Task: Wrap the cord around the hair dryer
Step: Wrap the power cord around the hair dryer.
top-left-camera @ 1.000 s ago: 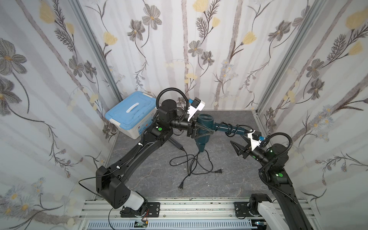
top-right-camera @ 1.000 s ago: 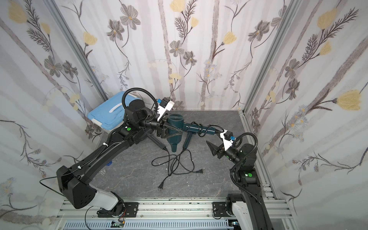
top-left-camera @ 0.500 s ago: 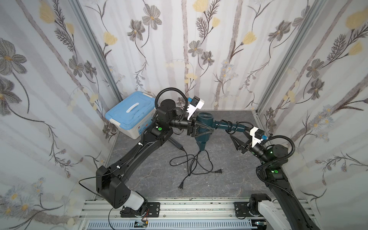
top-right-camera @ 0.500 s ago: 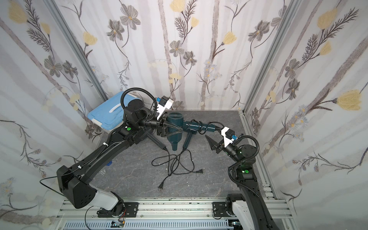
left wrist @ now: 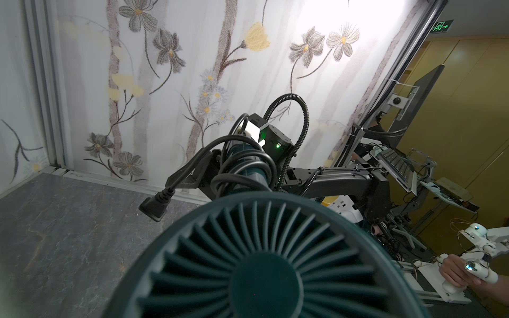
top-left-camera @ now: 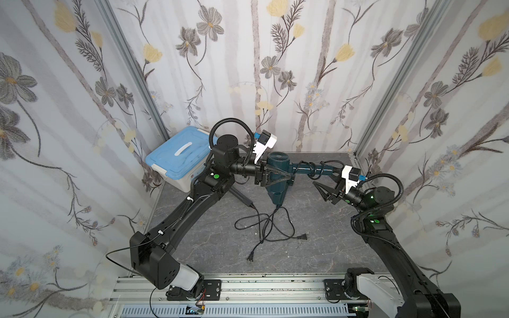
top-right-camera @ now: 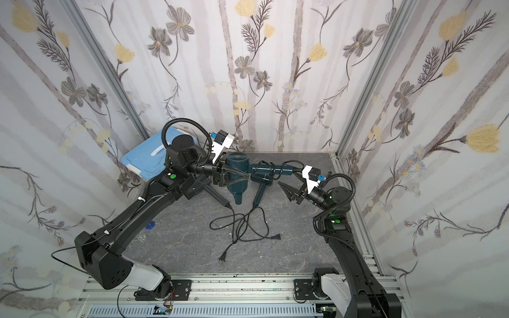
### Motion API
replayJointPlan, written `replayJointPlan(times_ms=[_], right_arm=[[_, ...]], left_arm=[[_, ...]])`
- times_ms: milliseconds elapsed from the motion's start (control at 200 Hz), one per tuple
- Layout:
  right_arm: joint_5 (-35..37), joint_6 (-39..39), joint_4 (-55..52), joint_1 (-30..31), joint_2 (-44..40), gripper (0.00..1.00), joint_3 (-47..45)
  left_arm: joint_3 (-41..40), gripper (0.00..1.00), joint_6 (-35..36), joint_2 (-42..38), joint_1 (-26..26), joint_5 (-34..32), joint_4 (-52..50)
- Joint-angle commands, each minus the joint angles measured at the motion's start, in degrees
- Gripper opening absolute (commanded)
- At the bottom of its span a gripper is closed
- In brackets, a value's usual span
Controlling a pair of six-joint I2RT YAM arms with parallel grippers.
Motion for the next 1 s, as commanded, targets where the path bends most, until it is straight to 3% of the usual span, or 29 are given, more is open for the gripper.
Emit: replayJointPlan(times_ms=[0, 130, 465, 714, 834, 994], right_arm=[[-3.92, 1.2, -0.14, -0.65, 1.54, 0.75, 2.64], [-7.79, 0.58, -2.66, -1.29, 3.93, 0.76, 6.64], [-25.62, -10.18, -21.19, -1.03, 17.39, 0.76, 22.3], [-30.54, -19.67, -34.21, 0.68, 24.06, 0.73, 30.23], [-33.04, -31.51, -49.97, 2.22, 28.81, 0.69, 36.59], [-34.44, -34.88, -54.57, 2.85, 30.91, 0.57, 38.38]], left_arm=[[0.93, 0.0, 3.48, -0.66, 2.8, 2.25, -2.47], [2.69, 0.0, 9.81, -0.64, 5.15, 2.82, -10.74], [5.47, 0.0, 9.2, -0.28, 5.74, 8.03, -12.38], [5.97, 0.0, 8.9, -0.33, 5.3, 8.7, -12.64], [6.6, 0.0, 8.73, -0.02, 5.08, 8.7, -12.63], [7.23, 0.0, 8.55, 0.2, 4.94, 8.26, -12.56]])
